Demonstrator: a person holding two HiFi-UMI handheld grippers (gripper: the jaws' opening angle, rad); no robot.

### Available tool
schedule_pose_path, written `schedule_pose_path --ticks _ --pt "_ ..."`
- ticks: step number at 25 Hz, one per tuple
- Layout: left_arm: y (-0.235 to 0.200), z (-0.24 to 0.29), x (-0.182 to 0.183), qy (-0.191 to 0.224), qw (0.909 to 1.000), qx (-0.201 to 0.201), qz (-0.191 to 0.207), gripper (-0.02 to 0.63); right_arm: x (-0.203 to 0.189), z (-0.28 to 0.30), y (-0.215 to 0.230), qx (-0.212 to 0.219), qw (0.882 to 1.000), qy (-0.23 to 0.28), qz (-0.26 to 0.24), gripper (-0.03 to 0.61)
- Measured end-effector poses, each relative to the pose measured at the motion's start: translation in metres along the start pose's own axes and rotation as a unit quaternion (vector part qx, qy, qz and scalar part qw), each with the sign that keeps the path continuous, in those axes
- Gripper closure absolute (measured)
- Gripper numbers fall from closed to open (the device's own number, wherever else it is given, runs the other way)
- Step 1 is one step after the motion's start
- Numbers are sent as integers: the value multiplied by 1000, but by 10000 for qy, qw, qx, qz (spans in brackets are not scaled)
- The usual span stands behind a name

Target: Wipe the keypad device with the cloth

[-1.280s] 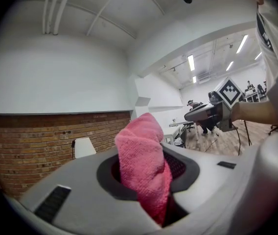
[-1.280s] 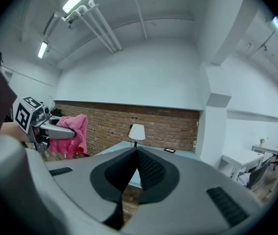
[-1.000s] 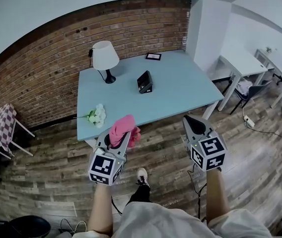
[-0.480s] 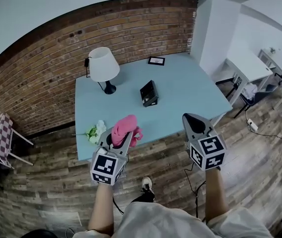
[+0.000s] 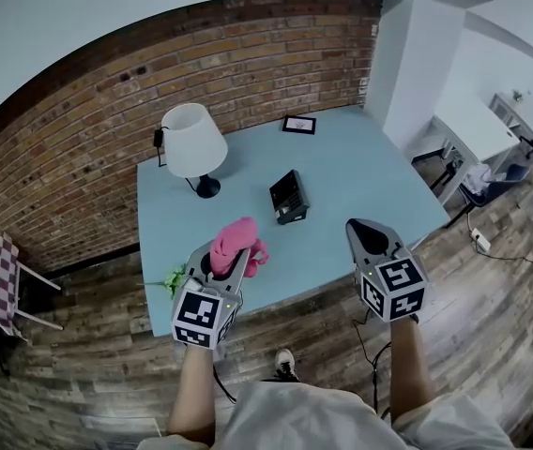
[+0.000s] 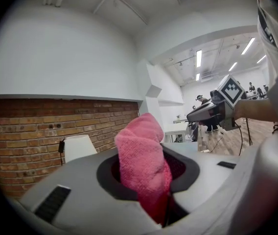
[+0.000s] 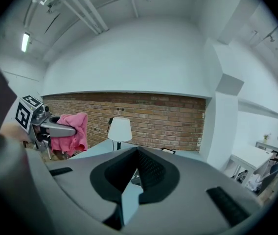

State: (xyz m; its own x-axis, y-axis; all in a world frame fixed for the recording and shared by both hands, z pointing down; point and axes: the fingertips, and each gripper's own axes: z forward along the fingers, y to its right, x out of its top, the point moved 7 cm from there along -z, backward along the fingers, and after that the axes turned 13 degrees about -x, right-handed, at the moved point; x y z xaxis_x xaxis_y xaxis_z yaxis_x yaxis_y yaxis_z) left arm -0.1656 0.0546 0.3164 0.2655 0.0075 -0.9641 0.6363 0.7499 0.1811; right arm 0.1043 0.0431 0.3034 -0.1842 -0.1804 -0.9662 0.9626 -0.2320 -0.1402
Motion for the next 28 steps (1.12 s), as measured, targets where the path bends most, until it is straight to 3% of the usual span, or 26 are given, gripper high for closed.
schedule_pose_path --ticks 12,15,28 --pt "-67 51 -22 -202 9997 -41 -163 483 -11 83 0 137 9989 -394 210 561" --pt "-80 69 -26 -229 9994 -75 -232 483 -13 106 1 176 9986 -445 223 534" --pt "-130 178 -39 -341 9981 -113 -495 483 -49 212 27 774 9909 -1095 94 502"
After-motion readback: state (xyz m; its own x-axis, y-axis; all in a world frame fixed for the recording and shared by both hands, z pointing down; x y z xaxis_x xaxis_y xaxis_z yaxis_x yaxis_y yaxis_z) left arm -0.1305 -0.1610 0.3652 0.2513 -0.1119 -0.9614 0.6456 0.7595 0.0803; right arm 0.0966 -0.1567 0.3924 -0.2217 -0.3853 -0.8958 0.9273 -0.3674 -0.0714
